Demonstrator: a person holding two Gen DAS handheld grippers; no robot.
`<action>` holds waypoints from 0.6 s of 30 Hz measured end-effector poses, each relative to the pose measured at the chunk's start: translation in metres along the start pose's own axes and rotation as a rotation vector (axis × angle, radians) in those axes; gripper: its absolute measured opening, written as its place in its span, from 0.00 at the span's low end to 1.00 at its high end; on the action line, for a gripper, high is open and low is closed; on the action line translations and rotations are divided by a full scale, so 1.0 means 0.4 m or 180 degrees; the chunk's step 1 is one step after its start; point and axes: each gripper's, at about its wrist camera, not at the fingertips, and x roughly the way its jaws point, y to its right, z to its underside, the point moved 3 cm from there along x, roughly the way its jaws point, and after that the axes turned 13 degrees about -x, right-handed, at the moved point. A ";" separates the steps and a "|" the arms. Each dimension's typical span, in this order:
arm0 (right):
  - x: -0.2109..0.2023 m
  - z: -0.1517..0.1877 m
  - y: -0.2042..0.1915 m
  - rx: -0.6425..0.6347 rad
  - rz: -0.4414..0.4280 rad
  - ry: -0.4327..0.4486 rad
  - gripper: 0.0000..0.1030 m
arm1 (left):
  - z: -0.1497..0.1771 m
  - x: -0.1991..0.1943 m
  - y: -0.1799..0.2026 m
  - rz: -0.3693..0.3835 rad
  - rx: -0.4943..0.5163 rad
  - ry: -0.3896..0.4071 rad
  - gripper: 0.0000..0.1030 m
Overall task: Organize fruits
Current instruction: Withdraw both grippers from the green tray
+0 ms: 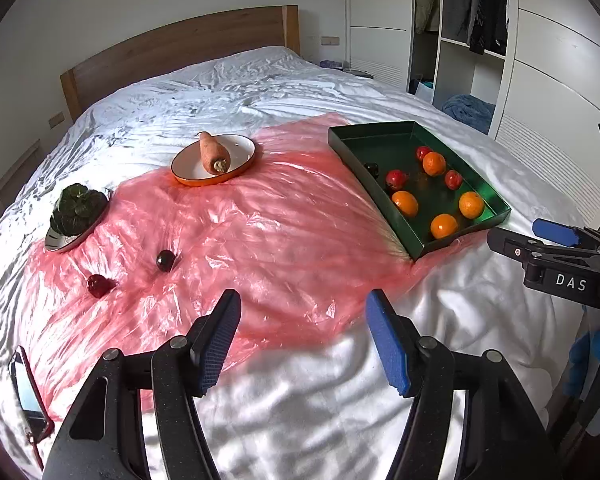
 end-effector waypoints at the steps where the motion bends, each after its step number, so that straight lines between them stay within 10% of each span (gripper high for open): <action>1: -0.004 0.004 -0.006 -0.0006 0.0001 0.0001 1.00 | 0.005 -0.002 -0.004 0.0004 -0.0005 -0.0004 0.57; 18: -0.035 0.057 -0.113 -0.0063 -0.0117 0.0012 1.00 | 0.060 -0.014 -0.105 -0.0042 -0.0104 0.0004 0.57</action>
